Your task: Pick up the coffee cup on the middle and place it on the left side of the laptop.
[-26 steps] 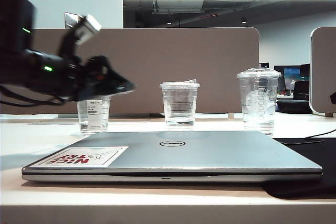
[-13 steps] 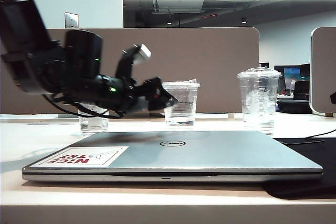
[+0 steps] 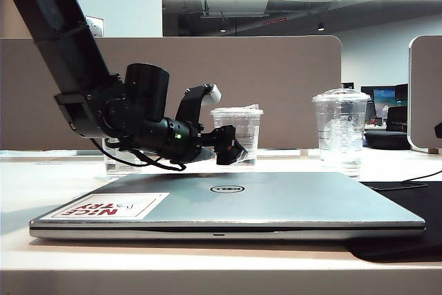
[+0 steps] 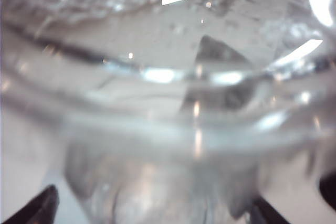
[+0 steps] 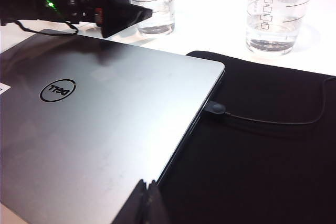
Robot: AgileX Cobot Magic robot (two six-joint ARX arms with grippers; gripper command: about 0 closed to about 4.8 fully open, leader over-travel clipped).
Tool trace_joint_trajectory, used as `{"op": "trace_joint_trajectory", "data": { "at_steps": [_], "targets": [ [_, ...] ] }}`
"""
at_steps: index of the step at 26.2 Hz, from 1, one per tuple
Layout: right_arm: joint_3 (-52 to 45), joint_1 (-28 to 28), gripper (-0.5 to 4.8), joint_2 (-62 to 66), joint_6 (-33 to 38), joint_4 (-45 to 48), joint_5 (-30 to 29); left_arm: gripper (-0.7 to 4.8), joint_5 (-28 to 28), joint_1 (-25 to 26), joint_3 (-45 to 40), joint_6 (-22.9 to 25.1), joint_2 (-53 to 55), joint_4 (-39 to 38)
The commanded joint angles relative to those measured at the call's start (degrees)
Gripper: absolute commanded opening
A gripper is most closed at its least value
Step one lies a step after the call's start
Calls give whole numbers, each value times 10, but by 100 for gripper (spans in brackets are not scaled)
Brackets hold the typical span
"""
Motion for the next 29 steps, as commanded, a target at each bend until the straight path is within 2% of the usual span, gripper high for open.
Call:
{"op": "trace_joint_trajectory", "data": {
  "at_steps": [1, 8, 17, 19, 23, 25, 26, 29],
  "targets": [
    [-2, 1, -5, 1, 0, 10, -1, 479, 2, -4, 33, -2, 14, 5],
    [-2, 1, -5, 1, 0, 10, -1, 479, 3, -5, 80, -18, 43, -6],
    [-2, 1, -5, 1, 0, 10, -1, 479, 19, -5, 86, -19, 43, -22],
    [-2, 1, -5, 1, 0, 10, -1, 423, 19, -5, 86, -19, 43, -21],
    [-2, 1, -5, 1, 0, 10, -1, 412, 19, -5, 86, -19, 43, -17],
    [-2, 1, -5, 1, 0, 10, -1, 325, 19, -5, 86, -19, 43, -16],
    [-2, 1, -5, 1, 0, 10, -1, 305, 19, -5, 86, -19, 43, -16],
    [-2, 1, -5, 1, 0, 10, -1, 309, 19, -5, 86, -19, 42, -13]
  ]
}}
